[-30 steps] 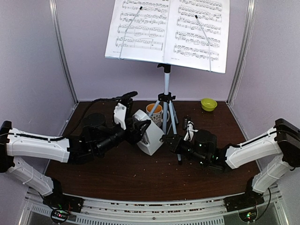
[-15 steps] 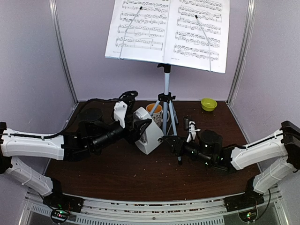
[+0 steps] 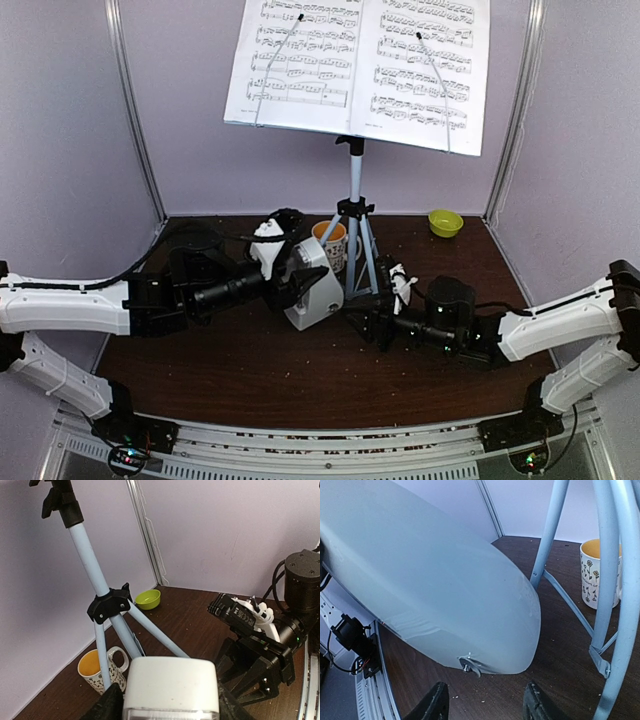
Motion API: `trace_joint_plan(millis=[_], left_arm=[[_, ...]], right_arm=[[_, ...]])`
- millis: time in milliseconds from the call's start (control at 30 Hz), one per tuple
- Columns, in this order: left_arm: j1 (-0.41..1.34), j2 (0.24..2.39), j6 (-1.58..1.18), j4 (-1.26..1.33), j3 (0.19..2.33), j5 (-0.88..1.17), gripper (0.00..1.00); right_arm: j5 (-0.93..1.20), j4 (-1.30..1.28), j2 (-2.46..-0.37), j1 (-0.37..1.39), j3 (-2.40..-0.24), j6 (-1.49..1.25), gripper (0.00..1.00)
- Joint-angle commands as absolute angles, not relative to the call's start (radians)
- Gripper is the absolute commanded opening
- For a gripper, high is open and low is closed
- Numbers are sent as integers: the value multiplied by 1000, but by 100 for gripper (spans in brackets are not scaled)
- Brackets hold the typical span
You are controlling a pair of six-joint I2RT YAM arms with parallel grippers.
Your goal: Set up the instrument practice props
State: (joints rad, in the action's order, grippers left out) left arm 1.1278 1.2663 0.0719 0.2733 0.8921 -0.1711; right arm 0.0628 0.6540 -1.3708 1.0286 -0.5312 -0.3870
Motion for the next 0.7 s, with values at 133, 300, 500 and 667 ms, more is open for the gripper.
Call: trace_joint_plan(millis=[133, 300, 500, 667], left_arm=[[1135, 1233, 113, 419, 965, -111, 15], [1136, 1236, 107, 431, 968, -88, 15], [1137, 1239, 95, 447, 967, -92, 15], [1137, 1244, 77, 469, 963, -109, 15]], right_arm=[[72, 609, -1429, 1053, -600, -318, 52], [59, 579, -1455, 1058, -641, -295, 48], [24, 551, -1466, 1077, -666, -268, 34], [-19, 519, -1470, 1094, -683, -264, 28]])
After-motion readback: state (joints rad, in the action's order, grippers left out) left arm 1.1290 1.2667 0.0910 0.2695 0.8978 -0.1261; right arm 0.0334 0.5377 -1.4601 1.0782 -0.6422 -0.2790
